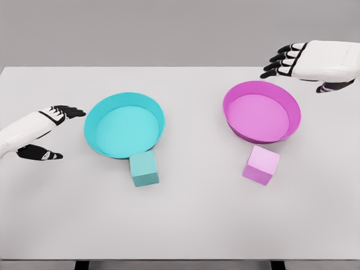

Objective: Place the blocks in the corresponding plates according to their colors

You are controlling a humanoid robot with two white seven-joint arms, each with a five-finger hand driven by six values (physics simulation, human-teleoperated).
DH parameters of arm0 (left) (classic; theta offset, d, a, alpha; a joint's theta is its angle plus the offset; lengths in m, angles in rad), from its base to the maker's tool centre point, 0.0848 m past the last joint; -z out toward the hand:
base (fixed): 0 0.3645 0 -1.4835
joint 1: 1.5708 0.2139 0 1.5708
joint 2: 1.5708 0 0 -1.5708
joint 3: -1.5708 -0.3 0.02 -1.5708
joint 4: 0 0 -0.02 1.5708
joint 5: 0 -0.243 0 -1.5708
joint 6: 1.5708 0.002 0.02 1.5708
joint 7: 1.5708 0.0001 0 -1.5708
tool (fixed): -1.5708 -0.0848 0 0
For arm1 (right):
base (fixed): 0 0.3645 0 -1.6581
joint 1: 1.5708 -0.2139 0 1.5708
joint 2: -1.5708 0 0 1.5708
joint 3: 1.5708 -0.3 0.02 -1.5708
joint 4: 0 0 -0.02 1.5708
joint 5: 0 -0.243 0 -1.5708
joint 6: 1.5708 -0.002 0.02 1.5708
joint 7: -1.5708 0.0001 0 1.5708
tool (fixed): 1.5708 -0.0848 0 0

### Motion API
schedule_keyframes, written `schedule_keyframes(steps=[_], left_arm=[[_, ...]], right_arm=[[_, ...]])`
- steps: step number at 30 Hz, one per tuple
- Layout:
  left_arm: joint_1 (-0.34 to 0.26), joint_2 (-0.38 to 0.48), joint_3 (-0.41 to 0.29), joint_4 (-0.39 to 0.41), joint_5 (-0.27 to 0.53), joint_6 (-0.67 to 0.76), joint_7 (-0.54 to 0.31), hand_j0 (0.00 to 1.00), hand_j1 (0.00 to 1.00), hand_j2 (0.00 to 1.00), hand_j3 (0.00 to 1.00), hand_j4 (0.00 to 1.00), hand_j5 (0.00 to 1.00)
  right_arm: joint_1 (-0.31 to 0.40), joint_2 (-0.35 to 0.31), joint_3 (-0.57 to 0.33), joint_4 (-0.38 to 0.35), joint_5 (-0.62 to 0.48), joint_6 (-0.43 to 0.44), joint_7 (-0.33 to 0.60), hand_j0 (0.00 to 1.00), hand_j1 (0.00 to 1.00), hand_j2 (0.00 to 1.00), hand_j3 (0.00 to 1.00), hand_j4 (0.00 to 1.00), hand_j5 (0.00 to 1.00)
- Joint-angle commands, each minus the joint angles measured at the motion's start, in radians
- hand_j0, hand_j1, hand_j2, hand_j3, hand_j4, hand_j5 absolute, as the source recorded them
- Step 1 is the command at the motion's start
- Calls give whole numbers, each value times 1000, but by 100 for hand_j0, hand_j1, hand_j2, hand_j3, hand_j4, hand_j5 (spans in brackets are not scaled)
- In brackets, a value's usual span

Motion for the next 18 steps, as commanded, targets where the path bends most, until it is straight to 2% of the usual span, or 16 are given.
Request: schedule_keyframes(steps=[1,6,7,9,10,11,12,13,15,16,17,18], left_arm=[[0,1,0,1,7,1,0,100,100,100,100,100,100],[-5,7,-2,8,5,1,-4,100,100,100,100,100,100],[-17,4,-4,2,-15,1,-6,100,100,100,100,100,100],[-55,28,-5,-25,-55,1,-7,100,100,100,100,100,100],[-89,40,-7,-47,-87,1,-9,100,100,100,100,100,100],[-155,44,-10,-55,-107,1,-108,100,100,100,100,100,100],[-182,44,-26,-55,-105,1,-163,100,100,100,100,100,100],[-284,45,-140,-50,-82,1,-227,100,100,100,100,100,100],[-469,63,-374,-48,35,1,-236,100,100,100,100,100,100],[-526,91,-456,-53,77,1,-237,100,100,100,100,100,100],[-609,106,-549,-56,128,1,-248,100,100,100,100,100,100],[-663,106,-609,-56,160,1,-279,100,100,100,100,100,100]], right_arm=[[0,1,1,0,-2,3,0,100,100,100,100,100,100],[-32,-5,-1,0,-26,3,0,100,100,100,100,100,100],[-38,-11,-1,5,-88,3,0,100,100,100,100,100,100],[-43,-20,1,2,-105,3,0,100,100,100,100,100,100],[-44,-62,5,-21,-105,3,0,100,100,100,100,100,100],[-44,-74,82,-112,-105,3,0,100,100,100,100,100,100],[-48,-76,111,-138,-103,3,0,100,100,100,100,100,100],[-72,-76,157,-141,-105,3,0,100,100,100,100,100,100],[-104,-71,212,-141,-103,3,0,100,100,100,100,100,100],[-113,-68,234,-141,-103,3,0,100,100,100,100,100,100],[-123,-65,257,-141,-103,3,0,100,100,100,100,100,100],[-126,-65,261,-141,-103,3,0,100,100,100,100,100,100]])
